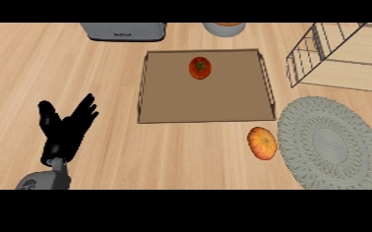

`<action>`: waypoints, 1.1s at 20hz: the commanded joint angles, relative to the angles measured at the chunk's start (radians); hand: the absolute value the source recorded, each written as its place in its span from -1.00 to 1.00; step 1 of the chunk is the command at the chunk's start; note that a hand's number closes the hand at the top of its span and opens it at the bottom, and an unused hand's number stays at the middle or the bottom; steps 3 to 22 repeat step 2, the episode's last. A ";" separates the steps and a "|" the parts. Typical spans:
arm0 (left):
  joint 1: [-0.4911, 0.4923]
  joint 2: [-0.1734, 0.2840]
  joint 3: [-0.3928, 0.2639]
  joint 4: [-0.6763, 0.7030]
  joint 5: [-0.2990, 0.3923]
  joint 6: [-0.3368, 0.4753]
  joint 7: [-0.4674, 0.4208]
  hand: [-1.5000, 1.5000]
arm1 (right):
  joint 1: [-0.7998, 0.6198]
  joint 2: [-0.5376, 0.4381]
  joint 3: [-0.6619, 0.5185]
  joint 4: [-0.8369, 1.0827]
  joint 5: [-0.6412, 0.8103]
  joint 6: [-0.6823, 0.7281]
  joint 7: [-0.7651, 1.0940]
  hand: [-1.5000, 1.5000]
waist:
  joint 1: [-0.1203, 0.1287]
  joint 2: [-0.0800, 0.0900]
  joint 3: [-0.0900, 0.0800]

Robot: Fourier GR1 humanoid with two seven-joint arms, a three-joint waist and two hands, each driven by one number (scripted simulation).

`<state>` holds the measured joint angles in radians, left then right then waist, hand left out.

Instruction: Pick the sweet potato from the placemat and place it in the tiered shelf

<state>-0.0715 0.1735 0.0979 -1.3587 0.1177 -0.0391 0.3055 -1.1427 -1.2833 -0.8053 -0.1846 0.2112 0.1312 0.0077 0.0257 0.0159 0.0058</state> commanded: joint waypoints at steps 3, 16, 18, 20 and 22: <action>0.008 -0.003 0.011 0.007 0.011 -0.003 -0.006 0.00 | 0.093 -0.092 -0.042 0.032 -0.040 0.140 -0.025 -1.00 | -0.005 0.000 0.001; 0.008 -0.003 0.011 0.007 0.011 -0.003 -0.006 0.00 | 0.093 -0.092 -0.042 0.032 -0.040 0.140 -0.025 -1.00 | -0.005 0.000 0.001; 0.008 -0.003 0.011 0.007 0.011 -0.003 -0.006 0.00 | 0.093 -0.092 -0.042 0.032 -0.040 0.140 -0.025 -1.00 | -0.005 0.000 0.001; 0.008 -0.003 0.011 0.007 0.011 -0.003 -0.006 0.00 | 0.093 -0.092 -0.042 0.032 -0.040 0.140 -0.025 -1.00 | -0.005 0.000 0.001; 0.008 -0.003 0.011 0.007 0.011 -0.003 -0.006 0.00 | 0.093 -0.092 -0.042 0.032 -0.040 0.140 -0.025 -1.00 | -0.005 0.000 0.001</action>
